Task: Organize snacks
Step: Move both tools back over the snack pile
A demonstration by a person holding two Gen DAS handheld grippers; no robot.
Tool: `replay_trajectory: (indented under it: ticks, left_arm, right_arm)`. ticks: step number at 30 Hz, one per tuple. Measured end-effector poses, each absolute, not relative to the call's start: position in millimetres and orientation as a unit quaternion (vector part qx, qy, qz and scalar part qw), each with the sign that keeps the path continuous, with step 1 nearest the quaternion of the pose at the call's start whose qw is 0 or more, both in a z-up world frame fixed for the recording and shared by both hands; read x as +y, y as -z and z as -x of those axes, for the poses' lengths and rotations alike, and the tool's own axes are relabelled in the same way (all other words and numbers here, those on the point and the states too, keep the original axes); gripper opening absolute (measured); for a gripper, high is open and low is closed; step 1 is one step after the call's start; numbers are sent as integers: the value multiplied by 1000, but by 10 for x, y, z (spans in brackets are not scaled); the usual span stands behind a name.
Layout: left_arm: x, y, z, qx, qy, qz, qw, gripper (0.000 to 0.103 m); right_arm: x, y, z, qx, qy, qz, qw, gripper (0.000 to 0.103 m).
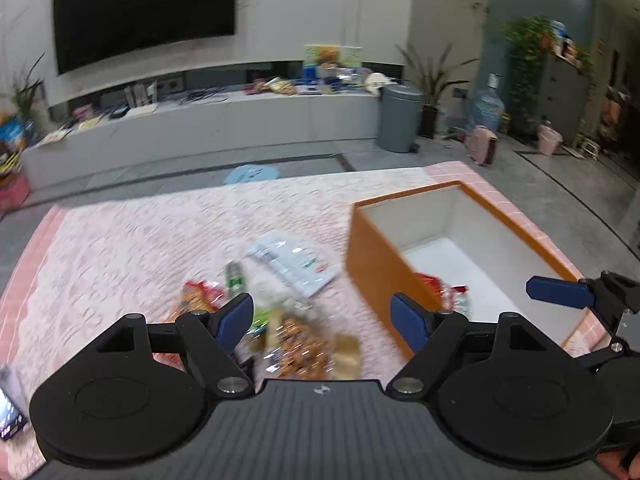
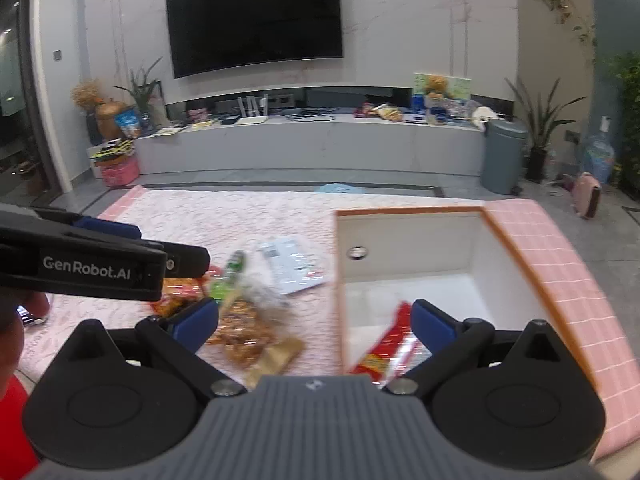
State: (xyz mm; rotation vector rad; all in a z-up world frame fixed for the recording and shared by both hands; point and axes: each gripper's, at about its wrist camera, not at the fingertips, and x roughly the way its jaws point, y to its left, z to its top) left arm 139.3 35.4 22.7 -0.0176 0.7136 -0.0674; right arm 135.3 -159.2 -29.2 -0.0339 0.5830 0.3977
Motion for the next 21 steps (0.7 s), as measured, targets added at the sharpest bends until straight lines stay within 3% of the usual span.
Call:
replay_trajectory:
  ticks: [21]
  left_arm:
    - [1470, 455, -1436, 379, -8, 101, 920, 91]
  right_arm:
    - [-549, 953, -1657, 298, -243, 86, 919, 99]
